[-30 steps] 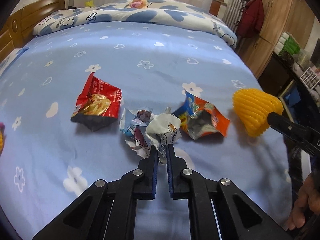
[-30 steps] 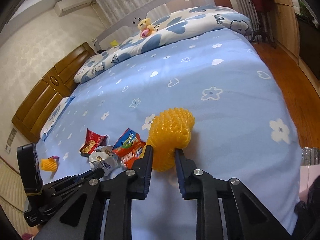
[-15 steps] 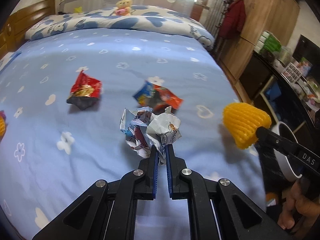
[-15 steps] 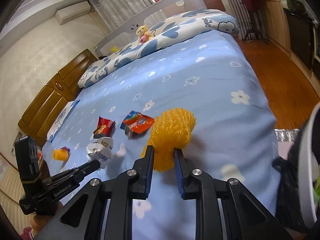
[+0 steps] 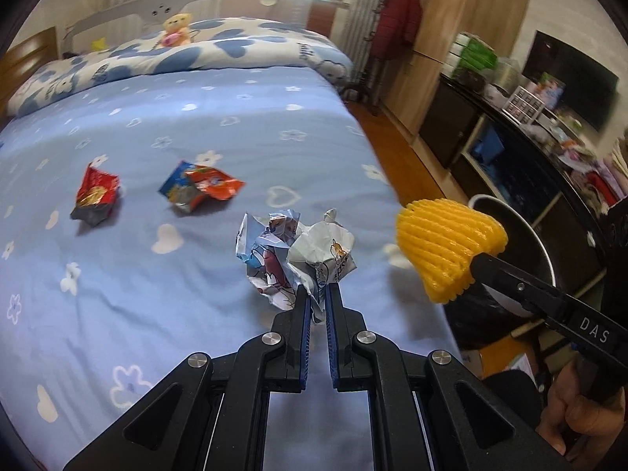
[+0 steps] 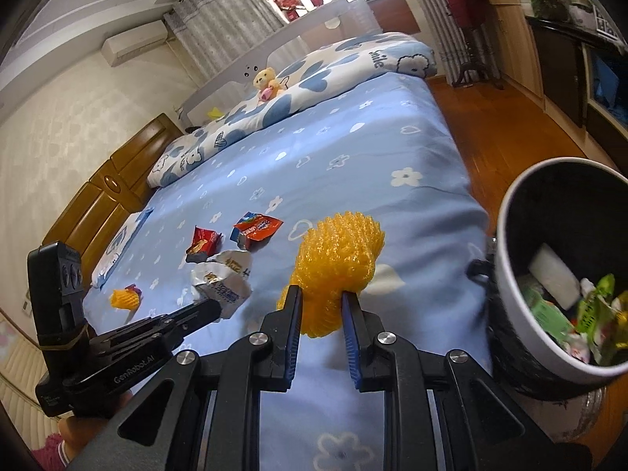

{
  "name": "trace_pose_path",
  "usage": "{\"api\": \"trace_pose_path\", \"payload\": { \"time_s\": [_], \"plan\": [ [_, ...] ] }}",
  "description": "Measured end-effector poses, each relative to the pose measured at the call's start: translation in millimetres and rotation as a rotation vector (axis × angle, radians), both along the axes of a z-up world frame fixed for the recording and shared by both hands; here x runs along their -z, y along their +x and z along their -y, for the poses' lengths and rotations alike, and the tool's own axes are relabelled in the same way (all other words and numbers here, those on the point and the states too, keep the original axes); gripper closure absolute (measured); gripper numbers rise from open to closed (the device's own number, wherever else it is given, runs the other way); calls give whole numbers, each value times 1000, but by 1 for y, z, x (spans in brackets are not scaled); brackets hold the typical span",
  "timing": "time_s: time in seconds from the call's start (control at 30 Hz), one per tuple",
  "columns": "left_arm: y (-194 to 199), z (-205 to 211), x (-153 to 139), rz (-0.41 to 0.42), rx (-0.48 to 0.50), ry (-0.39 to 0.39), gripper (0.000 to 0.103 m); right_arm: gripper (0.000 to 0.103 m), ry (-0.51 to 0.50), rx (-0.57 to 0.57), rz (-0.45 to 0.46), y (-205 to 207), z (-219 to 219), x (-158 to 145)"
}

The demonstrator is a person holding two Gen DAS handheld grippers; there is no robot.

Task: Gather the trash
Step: 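Grasp the silver crumpled wrapper with the left tool while the right tool grasps the yellow foam net, then carry silver wrapper and yellow net over the bin and open both tools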

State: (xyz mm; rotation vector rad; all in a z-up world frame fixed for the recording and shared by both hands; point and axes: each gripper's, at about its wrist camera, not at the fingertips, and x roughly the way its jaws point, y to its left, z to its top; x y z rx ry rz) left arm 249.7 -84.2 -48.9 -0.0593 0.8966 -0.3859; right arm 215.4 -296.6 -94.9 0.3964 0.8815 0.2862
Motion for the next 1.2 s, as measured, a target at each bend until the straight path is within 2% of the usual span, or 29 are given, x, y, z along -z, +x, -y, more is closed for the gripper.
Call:
{"api": "trace_pose_path", "payload": {
  "time_s": [0.57,1.2],
  "plan": [
    [-17,64,-20,32,135,42,97,83,-14,88,60,-41,51,-26],
    [-2,120,-20,44,256,54,97,83,-33,237,67,-64,125,-31]
  ]
}}
